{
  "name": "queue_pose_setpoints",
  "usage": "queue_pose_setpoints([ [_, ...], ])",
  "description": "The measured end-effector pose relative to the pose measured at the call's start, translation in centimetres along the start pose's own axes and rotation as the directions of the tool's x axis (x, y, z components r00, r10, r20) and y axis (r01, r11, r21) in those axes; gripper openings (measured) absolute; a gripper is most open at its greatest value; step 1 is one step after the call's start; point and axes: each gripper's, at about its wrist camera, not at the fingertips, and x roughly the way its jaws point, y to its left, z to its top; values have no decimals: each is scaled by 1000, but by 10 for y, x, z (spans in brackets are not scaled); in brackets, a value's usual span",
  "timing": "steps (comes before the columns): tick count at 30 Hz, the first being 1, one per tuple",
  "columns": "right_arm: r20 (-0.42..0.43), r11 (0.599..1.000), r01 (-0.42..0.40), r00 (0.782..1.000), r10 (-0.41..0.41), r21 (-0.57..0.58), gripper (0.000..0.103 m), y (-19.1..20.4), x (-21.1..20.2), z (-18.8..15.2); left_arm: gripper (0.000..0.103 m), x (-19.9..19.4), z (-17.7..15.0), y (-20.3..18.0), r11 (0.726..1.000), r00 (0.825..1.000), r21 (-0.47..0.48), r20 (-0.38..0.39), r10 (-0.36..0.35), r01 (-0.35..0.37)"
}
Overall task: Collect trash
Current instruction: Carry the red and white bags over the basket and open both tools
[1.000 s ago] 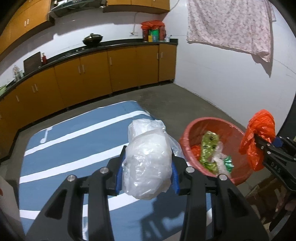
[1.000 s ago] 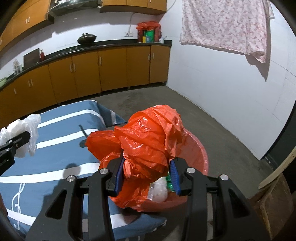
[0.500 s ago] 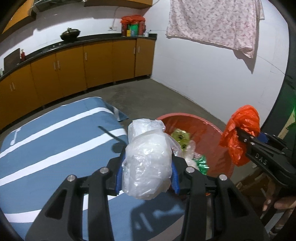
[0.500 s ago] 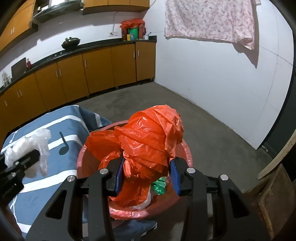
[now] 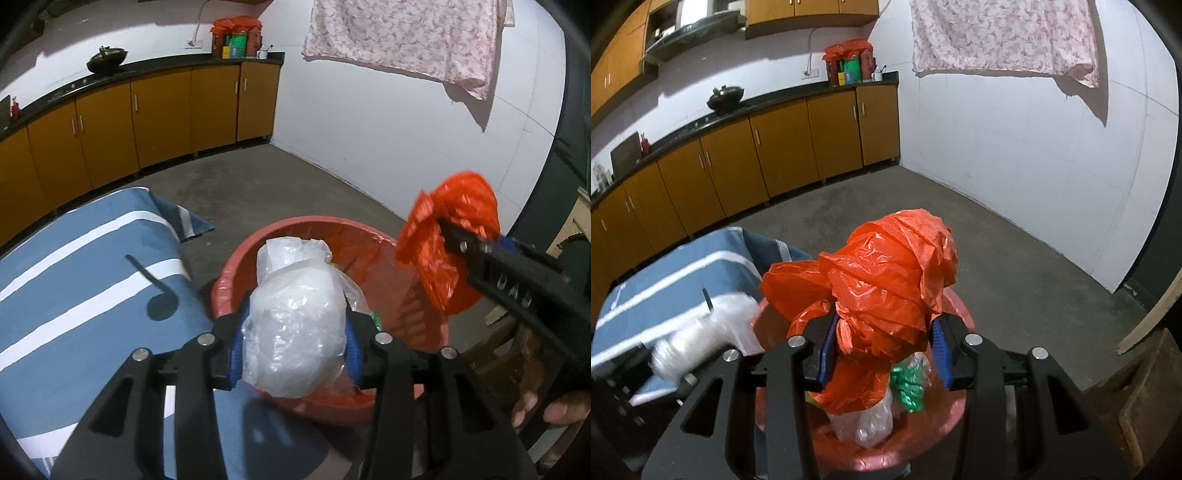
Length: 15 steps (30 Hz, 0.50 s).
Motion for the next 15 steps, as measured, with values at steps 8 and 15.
queue_pose_setpoints([
  [8, -4, 999, -32, 999, 33, 37, 55, -8, 2, 2, 58, 15, -1, -5, 1000, 1000, -4, -23, -9, 9],
  [15, 16, 999, -34, 999, 34, 30, 68, -5, -10, -1, 64, 2, -6, 9, 999, 999, -19, -5, 32, -32],
])
